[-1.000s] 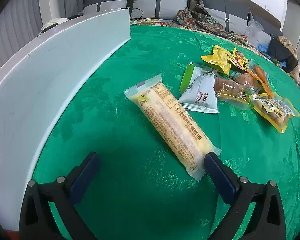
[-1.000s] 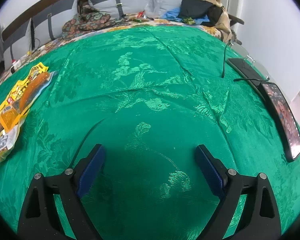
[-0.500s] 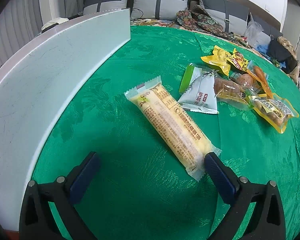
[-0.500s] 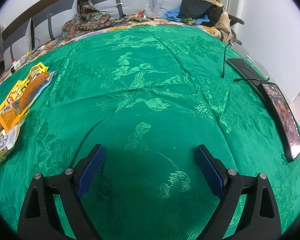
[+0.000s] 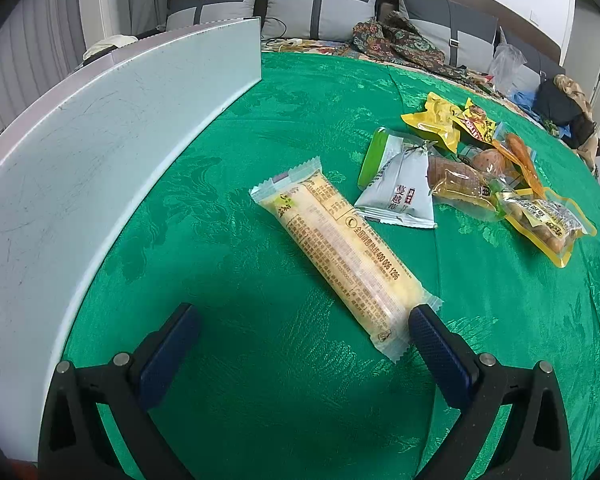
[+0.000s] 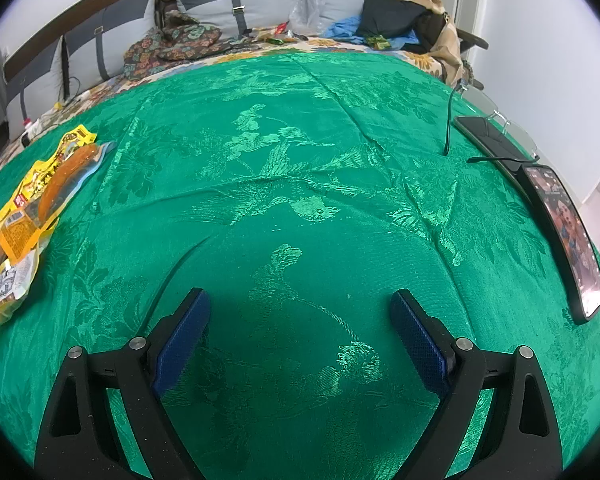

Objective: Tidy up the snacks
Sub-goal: 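Move the left tool to the cream wafer bar on the bedspread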

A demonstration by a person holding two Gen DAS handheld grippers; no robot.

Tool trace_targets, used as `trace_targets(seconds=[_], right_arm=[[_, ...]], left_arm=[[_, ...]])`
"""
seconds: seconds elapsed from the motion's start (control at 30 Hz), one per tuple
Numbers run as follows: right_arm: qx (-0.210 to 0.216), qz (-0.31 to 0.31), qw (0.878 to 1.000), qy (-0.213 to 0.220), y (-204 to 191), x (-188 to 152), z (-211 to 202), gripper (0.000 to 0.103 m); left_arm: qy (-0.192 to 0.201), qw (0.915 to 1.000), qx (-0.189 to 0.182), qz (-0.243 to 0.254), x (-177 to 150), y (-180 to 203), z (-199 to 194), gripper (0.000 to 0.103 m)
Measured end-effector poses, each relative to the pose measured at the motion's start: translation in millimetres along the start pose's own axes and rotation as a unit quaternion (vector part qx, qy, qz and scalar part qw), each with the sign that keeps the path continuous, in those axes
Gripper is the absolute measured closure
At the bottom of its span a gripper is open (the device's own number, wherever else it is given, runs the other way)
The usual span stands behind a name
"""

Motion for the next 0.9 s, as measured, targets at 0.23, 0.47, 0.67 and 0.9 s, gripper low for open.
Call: trace_targets(seconds=[0.23,0.47,0.67,0.9], right_arm=[[0.000,0.000,1.000,0.000,0.2,0.0,-0.1,0.009],[0.000,0.000,1.000,0.000,0.0,0.0,-0.3,0.009],[0.000,0.000,1.000,0.000,-0.2,-0.1,-0.6,0.009],[0.000,0.000,1.000,0.000,-0.4,-0.2,-1.1,0.009]], left_arm=[[0.000,1.0000,0.000,0.000,0.0,0.8,0.1,0.000],[0.001,1.0000,-0.001,-0.001,0.1,0.6,-0.1,0.000],[0.001,1.0000,-0.002,-0.001,0.5,0.3,-0.4,0.000],[-0.013,0.9999,-0.009,-0.004,1.0,-2.4,-3.8,0.000]])
Point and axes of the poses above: each gripper's, at about its wrist camera, not at the fingertips, and z roughly the way its jaws point, y to its right, x to its top, the point moved 4 cm from there along z, roughly the way its jaws point, and after that the axes turned 2 degrees about -z, right-handed, at the moved point
